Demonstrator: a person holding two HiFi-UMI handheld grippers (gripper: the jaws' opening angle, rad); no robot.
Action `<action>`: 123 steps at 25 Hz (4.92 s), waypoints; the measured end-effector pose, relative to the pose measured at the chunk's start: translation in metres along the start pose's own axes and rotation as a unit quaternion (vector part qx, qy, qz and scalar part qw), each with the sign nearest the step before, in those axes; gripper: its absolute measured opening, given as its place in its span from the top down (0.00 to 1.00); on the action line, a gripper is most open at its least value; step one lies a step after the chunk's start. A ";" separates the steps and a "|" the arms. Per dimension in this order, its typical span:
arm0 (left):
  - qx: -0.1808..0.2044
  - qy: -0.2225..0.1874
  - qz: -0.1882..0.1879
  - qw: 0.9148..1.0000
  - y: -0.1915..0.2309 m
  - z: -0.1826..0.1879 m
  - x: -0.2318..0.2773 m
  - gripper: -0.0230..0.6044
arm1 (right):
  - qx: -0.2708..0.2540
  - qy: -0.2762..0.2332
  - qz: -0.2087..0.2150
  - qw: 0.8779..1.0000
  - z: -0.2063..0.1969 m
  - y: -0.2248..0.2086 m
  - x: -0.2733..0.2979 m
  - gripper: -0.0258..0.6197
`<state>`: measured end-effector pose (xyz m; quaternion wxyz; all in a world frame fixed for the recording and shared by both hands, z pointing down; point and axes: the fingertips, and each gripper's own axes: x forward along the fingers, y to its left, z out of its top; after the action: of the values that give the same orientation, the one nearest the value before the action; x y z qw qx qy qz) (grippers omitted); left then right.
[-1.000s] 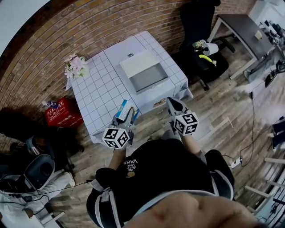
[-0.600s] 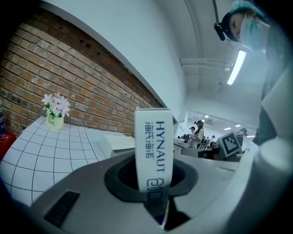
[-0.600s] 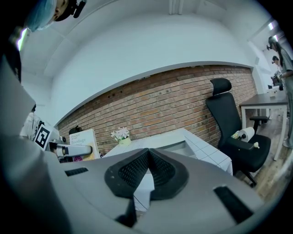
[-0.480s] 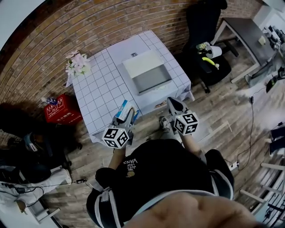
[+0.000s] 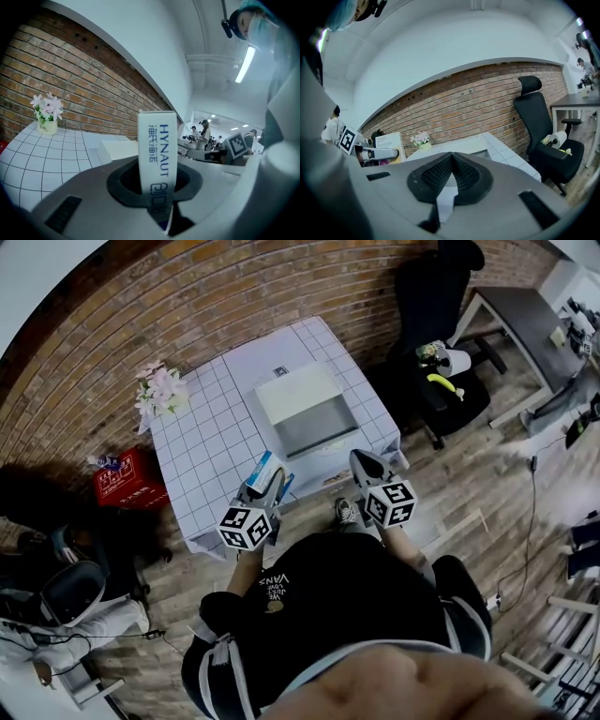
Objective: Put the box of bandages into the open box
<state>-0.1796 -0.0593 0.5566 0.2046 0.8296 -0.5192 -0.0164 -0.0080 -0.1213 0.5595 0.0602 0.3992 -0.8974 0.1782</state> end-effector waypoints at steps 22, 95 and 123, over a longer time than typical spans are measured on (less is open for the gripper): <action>0.030 0.059 0.029 0.997 0.028 0.003 0.111 0.83 | 0.001 0.047 0.049 0.998 0.013 -0.080 0.043 0.96; 0.188 0.455 -0.230 0.839 0.019 -0.105 0.214 0.82 | 0.057 0.058 -0.085 0.993 0.009 -0.148 0.039 0.96; 0.248 0.369 -0.185 0.877 0.033 -0.085 0.229 0.76 | 0.062 0.059 -0.077 0.993 0.005 -0.147 0.043 0.96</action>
<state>-0.0820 -0.2429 0.6886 0.1616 0.8800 -0.2304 0.3825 0.0717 -0.2441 0.6061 0.1019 0.4592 -0.8460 0.2511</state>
